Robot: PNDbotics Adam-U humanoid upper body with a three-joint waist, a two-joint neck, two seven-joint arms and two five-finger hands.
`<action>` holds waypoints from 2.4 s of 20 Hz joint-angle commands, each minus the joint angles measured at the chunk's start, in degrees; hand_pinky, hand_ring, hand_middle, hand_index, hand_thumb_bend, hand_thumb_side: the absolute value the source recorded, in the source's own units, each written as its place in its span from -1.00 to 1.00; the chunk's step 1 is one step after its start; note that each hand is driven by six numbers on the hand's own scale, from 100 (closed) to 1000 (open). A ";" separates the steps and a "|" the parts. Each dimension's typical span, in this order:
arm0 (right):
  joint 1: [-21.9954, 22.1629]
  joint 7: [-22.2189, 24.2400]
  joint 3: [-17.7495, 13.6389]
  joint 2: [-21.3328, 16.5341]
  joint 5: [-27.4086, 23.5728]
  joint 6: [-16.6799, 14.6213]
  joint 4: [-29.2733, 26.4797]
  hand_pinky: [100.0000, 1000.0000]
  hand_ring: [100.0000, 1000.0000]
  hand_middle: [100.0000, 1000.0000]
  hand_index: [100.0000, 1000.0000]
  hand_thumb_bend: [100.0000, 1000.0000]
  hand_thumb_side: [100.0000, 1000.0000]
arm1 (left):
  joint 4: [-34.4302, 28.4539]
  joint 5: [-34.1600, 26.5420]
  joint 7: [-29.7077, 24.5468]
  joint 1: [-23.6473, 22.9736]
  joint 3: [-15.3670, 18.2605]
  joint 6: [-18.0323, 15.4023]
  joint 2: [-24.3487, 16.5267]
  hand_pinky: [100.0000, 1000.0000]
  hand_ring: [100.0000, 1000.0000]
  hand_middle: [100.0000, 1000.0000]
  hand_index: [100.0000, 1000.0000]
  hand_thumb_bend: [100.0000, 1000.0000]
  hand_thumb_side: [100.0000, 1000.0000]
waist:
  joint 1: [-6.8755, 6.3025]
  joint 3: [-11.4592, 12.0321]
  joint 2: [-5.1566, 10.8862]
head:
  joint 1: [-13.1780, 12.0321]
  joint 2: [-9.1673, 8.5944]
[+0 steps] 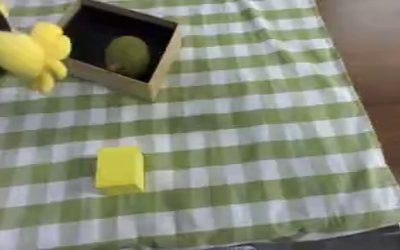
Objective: Pick up objects on the table and place them in the box.
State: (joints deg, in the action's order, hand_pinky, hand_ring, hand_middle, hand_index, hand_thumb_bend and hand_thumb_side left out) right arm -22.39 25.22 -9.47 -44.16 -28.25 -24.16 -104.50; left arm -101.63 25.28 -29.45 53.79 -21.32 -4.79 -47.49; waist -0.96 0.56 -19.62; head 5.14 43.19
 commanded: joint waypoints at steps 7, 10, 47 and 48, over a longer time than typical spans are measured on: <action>-1.36 1.52 0.11 -0.89 0.31 0.27 -0.15 1.00 1.00 -0.14 0.75 -1.00 -0.06 | 20.72 9.09 5.20 8.64 1.94 -4.20 9.76 -0.07 0.00 -0.20 0.13 -0.75 -1.00 | -0.46 -0.84 1.35 | -1.15 -1.48; -1.68 2.01 0.39 -0.64 0.24 0.29 -0.19 1.00 1.00 -0.14 0.75 -1.00 -0.06 | 26.92 13.27 7.45 9.98 2.67 -5.90 12.47 -0.07 0.00 -0.20 0.14 -0.70 -1.00 | -0.32 -1.28 1.12 | -1.64 -1.81; -0.11 6.03 -0.62 0.30 -0.19 0.64 1.35 1.00 1.00 -0.14 0.77 -1.00 -0.06 | 24.53 13.98 18.53 7.06 2.78 -6.61 12.43 0.43 0.54 0.45 0.78 -0.99 -1.00 | -0.54 -1.72 1.01 | -1.76 -1.54; 0.04 5.95 -0.70 0.16 -0.15 0.60 1.35 1.00 1.00 -0.14 0.77 -1.00 -0.06 | 20.64 11.00 17.16 5.87 1.93 -6.37 10.57 0.43 0.53 0.45 0.78 -1.00 -1.00 | -0.67 -1.57 1.05 | -1.55 -1.44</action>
State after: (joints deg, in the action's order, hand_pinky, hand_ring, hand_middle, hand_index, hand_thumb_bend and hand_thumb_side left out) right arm -22.07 31.18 -9.22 -42.12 -28.31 -23.28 -102.80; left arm -76.79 39.07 -11.60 58.86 -19.11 -11.26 -33.60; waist -0.96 -0.99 -19.80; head 3.29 41.64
